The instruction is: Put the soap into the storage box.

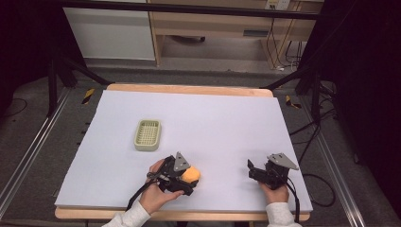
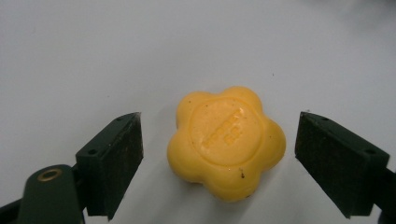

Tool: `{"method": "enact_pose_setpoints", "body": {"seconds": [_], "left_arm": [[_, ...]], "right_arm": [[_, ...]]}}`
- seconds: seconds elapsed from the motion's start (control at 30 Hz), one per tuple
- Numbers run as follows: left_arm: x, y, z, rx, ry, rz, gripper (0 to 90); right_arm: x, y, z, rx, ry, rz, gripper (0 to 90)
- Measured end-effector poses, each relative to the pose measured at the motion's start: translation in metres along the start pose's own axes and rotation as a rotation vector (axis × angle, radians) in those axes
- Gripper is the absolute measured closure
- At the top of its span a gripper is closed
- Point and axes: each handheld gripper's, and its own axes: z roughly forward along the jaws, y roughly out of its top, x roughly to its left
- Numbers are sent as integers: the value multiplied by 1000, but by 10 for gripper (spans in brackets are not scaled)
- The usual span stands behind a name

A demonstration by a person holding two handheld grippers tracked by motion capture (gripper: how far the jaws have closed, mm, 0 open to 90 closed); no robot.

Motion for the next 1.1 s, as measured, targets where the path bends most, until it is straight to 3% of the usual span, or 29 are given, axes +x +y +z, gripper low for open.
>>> {"method": "enact_pose_setpoints", "body": {"seconds": [0.57,1.1], "left_arm": [[-3,-1,12,39,9,19,173],[-4,-2,21,56,3,8,236]], "right_arm": [[0,0,0,2,3,0,43],[0,0,0,5,3,4,43]]}}
